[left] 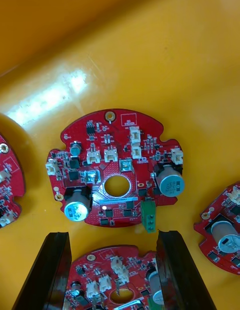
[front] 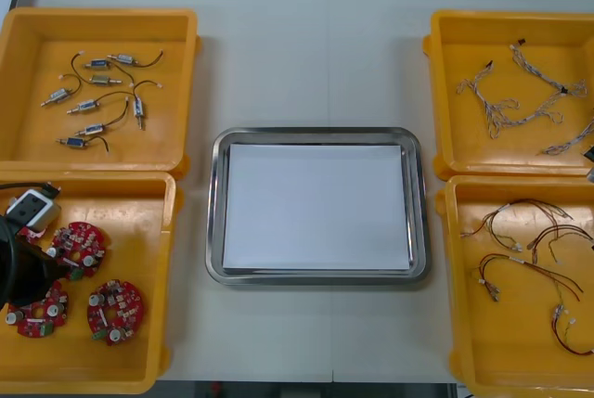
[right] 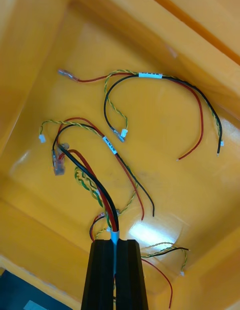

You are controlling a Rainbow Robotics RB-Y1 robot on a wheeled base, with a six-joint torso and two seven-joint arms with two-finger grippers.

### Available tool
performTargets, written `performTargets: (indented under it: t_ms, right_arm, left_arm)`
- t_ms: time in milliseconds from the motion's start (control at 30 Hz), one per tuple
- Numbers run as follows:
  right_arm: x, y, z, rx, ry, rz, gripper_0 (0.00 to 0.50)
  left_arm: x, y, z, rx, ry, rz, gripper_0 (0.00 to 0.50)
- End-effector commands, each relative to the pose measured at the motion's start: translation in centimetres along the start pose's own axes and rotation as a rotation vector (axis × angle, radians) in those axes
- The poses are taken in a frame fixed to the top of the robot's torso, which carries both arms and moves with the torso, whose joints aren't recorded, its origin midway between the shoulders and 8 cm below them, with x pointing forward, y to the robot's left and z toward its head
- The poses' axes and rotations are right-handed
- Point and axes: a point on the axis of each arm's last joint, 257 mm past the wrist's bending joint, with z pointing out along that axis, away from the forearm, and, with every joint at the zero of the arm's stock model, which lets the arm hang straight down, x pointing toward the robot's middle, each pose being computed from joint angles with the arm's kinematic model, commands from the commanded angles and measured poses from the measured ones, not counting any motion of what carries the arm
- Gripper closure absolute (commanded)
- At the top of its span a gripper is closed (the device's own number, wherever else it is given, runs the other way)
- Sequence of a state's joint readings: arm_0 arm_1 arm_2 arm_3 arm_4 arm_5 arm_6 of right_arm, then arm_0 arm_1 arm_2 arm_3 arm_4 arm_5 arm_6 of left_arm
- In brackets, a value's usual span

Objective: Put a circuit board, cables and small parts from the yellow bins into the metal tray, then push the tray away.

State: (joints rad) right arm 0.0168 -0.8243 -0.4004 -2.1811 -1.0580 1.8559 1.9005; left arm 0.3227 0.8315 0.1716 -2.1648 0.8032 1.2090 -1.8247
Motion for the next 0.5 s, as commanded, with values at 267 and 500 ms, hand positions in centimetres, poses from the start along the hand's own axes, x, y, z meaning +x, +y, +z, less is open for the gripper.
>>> performTargets:
  t_ms: [267, 500]
  right_arm:
    - [-3.6, -0.1, -3.1, 0.059, -0.07, 0.013, 0.5]
    - [-6.4, 0.2, -4.3, 0.059, -0.128, -0.026, 0.5]
  left_arm:
    - [0.5, -1.8, 0.2, 0.019, -0.017, -0.04, 0.0]
    - [0.3, -1.9, 0.4, 0.015, -0.01, -0.032, 0.0]
